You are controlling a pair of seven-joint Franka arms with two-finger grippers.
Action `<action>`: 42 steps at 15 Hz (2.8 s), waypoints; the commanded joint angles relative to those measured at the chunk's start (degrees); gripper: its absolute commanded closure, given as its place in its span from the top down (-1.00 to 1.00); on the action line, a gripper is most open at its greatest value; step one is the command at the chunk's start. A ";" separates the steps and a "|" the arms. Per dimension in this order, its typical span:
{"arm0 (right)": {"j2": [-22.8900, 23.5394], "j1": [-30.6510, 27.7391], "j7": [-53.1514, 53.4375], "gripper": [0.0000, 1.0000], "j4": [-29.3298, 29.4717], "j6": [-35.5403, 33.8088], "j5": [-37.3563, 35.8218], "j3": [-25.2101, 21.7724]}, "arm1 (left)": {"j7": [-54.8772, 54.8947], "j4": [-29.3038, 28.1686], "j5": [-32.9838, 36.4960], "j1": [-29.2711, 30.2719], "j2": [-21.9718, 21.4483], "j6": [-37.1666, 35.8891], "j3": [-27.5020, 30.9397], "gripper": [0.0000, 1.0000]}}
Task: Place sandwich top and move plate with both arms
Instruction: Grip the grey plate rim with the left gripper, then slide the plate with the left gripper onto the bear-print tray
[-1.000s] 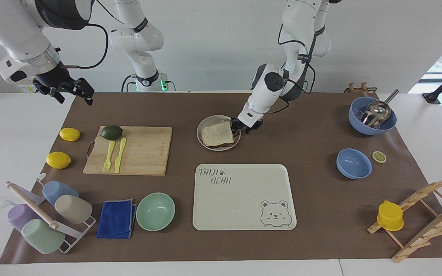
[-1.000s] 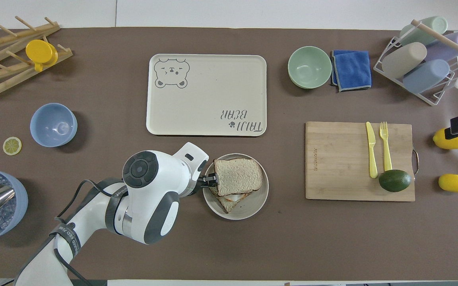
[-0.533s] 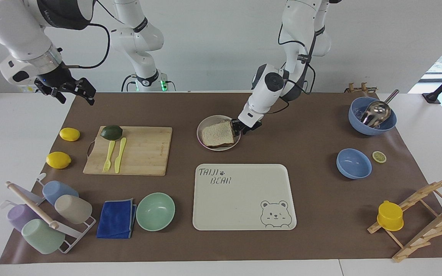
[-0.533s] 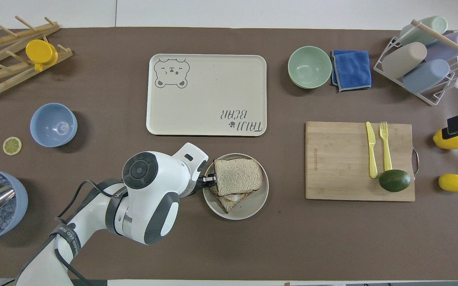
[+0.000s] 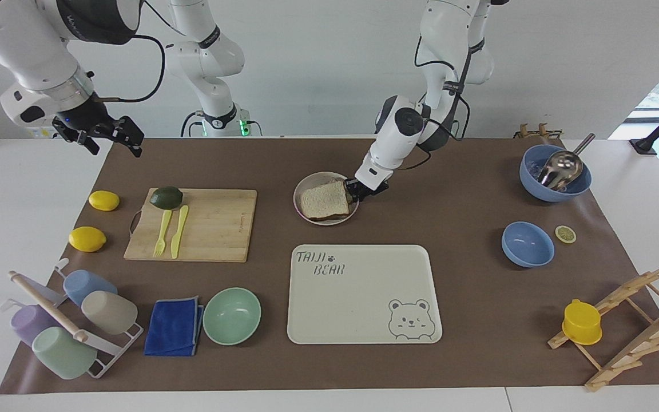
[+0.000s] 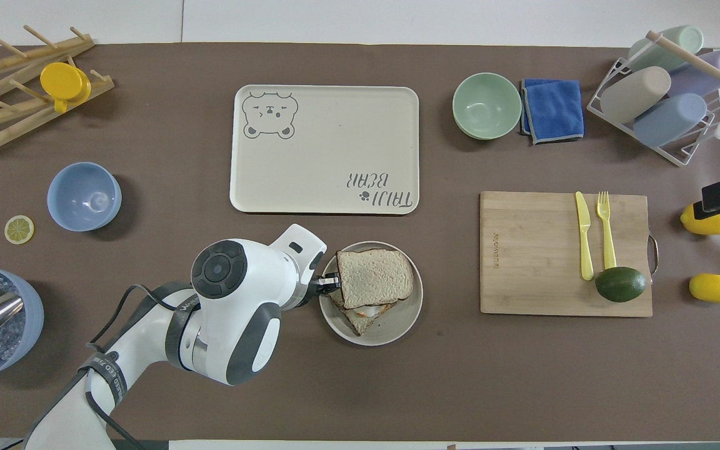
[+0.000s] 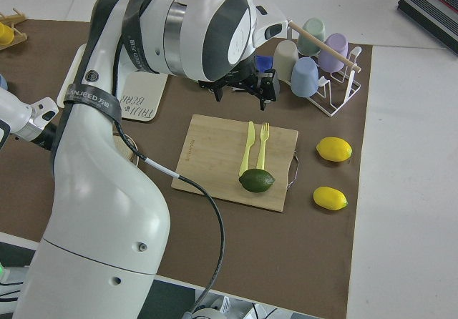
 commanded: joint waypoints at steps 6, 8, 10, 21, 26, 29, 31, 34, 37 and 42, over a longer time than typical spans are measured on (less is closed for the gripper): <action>-0.23 -0.15 0.39 1.00 0.23 -0.76 0.93 0.42 | 2.94 -1.34 -0.81 1.19 -0.70 0.97 0.69 -1.00; -0.32 -0.15 0.47 1.00 0.23 -1.37 0.76 0.51 | 3.99 -1.08 -0.81 1.54 -0.96 0.79 0.78 -1.00; -0.32 -0.15 0.47 1.00 0.31 -1.37 0.58 0.59 | 6.80 -0.12 -0.81 3.03 -1.58 -1.30 0.70 -1.00; -0.23 -0.15 0.47 1.00 0.49 -1.46 -0.56 0.95 | 8.13 9.64 -2.29 6.02 -1.32 -9.75 0.96 -1.00; -0.23 -0.06 0.39 1.00 0.49 -1.46 -0.56 0.95 | 9.98 20.43 -5.81 12.43 4.38 -15.11 1.05 -1.00; -0.23 -0.15 0.47 1.00 0.49 -1.11 -0.48 1.56 | 9.89 28.16 -5.82 14.28 10.62 -16.43 1.14 -1.00; -0.23 -0.06 0.65 1.00 0.49 -0.85 -0.47 1.74 | 9.89 34.40 -5.64 15.60 15.01 -18.01 1.14 -1.00; -0.23 -0.06 1.00 1.00 0.40 -0.76 -0.30 1.74 | 9.98 43.64 -4.33 16.13 23.36 -18.72 1.22 -1.00; -0.41 -0.15 1.17 1.00 -0.12 -0.84 0.05 2.09 | 14.26 46.20 -2.13 17.10 26.36 -18.98 1.14 -1.00; -0.76 -0.24 0.91 1.00 -0.30 -1.28 0.40 2.00 | 18.06 44.36 -2.30 16.75 26.37 -16.35 1.14 -1.00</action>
